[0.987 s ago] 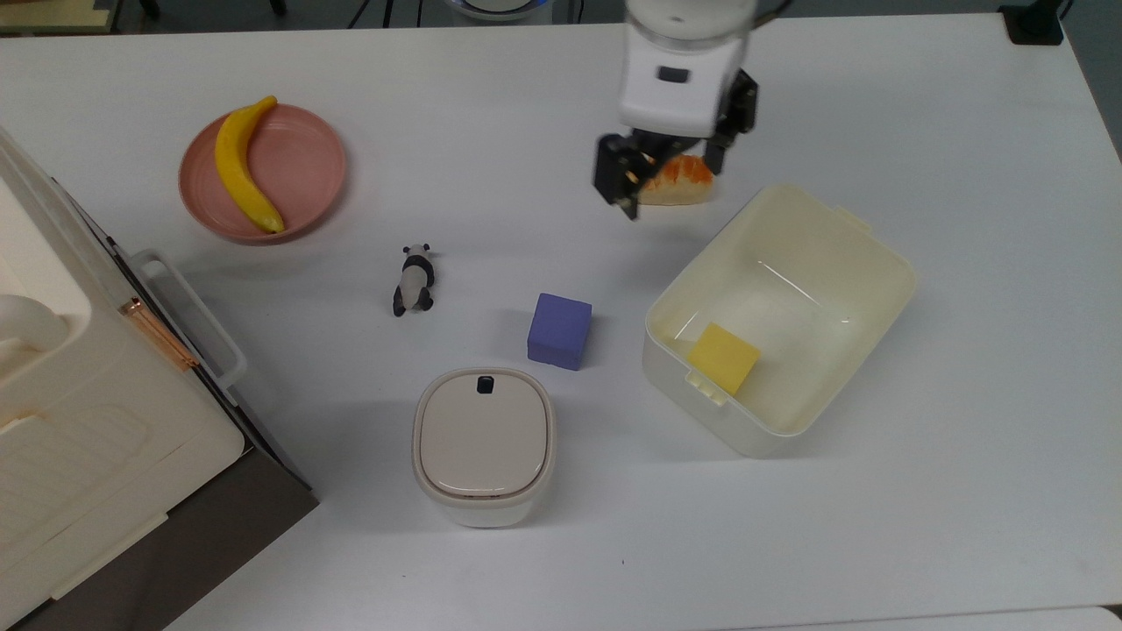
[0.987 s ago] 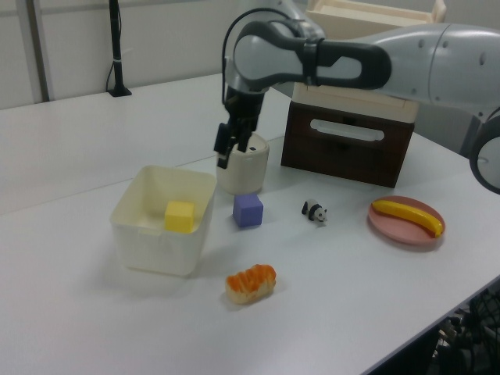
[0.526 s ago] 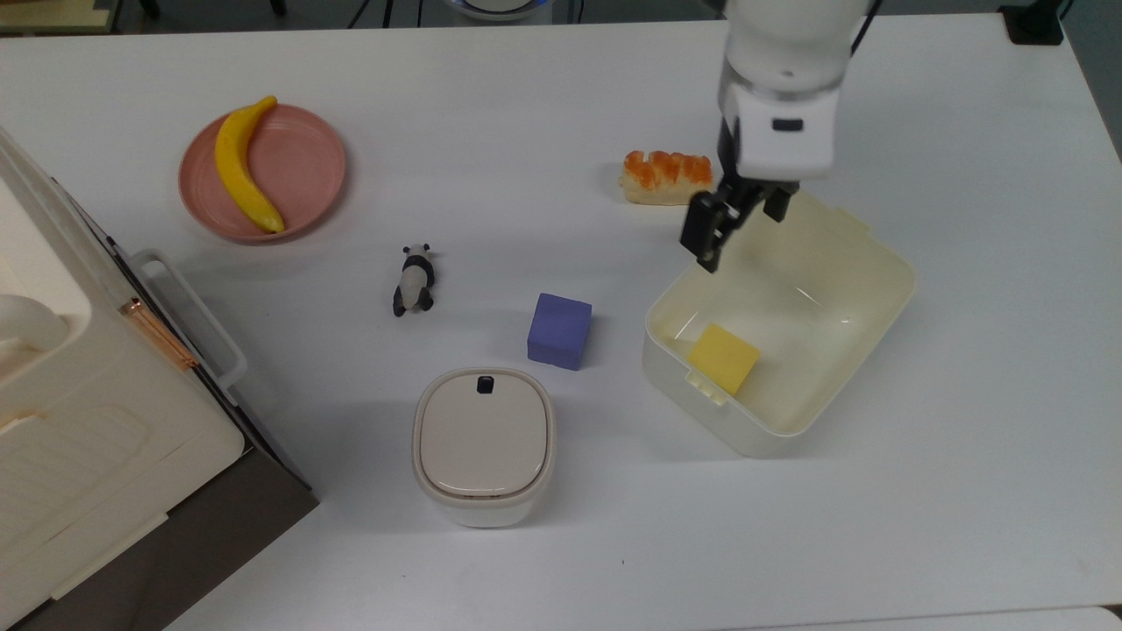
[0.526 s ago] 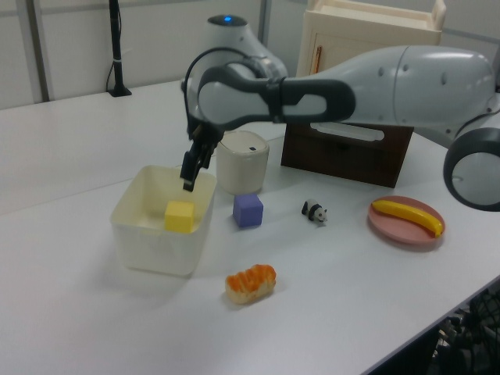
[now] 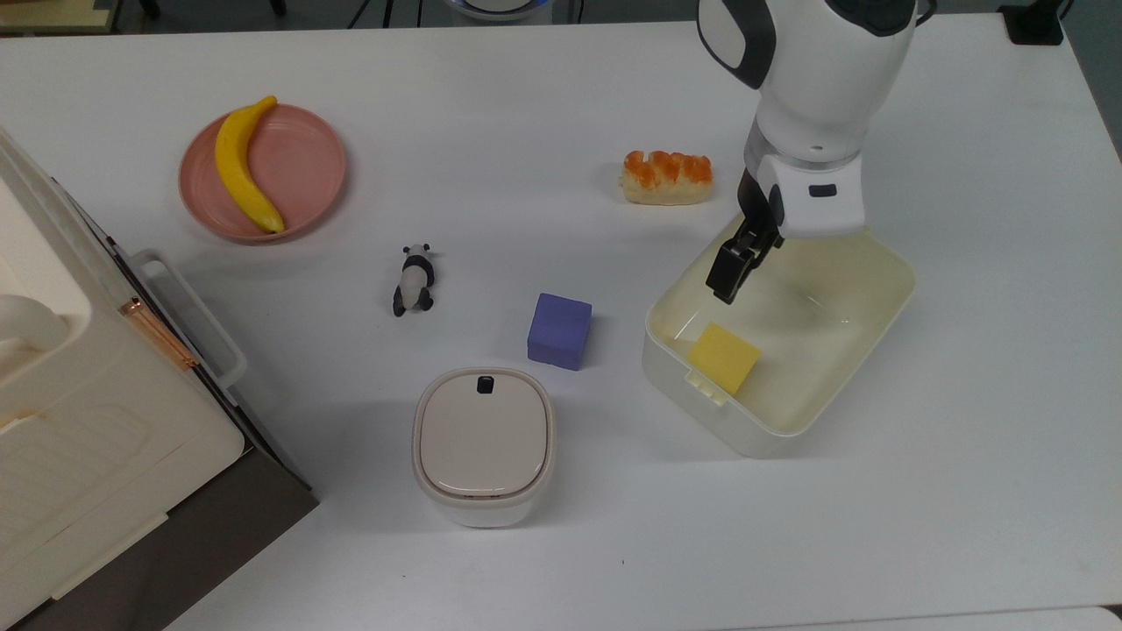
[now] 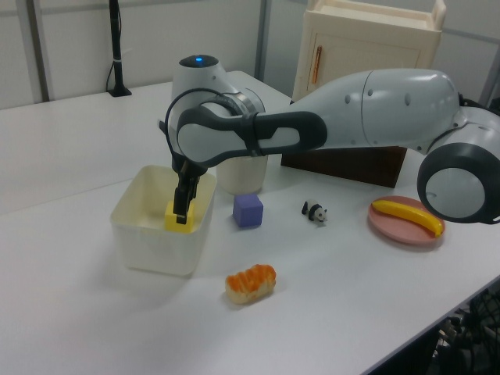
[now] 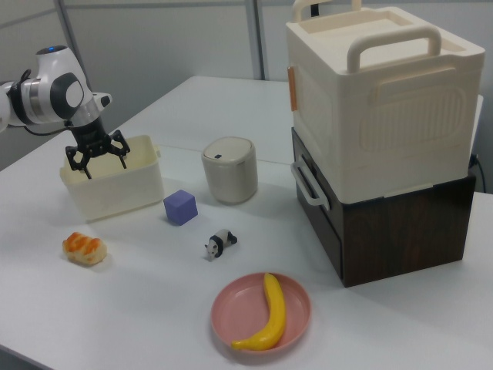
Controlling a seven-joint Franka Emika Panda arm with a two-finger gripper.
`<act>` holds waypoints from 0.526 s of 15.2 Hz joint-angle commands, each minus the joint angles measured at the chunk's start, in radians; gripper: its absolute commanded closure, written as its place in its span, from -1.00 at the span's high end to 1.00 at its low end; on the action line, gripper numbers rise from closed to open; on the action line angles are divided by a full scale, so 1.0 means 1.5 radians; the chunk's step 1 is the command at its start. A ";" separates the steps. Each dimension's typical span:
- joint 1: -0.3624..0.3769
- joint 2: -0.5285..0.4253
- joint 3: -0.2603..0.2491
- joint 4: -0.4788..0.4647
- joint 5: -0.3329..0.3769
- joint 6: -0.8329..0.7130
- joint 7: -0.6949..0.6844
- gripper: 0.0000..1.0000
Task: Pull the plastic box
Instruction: 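Hook the box rim and pull the box toward the robot base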
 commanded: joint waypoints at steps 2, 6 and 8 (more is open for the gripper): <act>0.000 -0.008 -0.011 0.001 -0.022 -0.064 -0.105 1.00; -0.006 -0.016 -0.017 0.000 -0.022 -0.130 -0.154 1.00; -0.014 -0.019 -0.017 -0.001 -0.021 -0.149 -0.162 1.00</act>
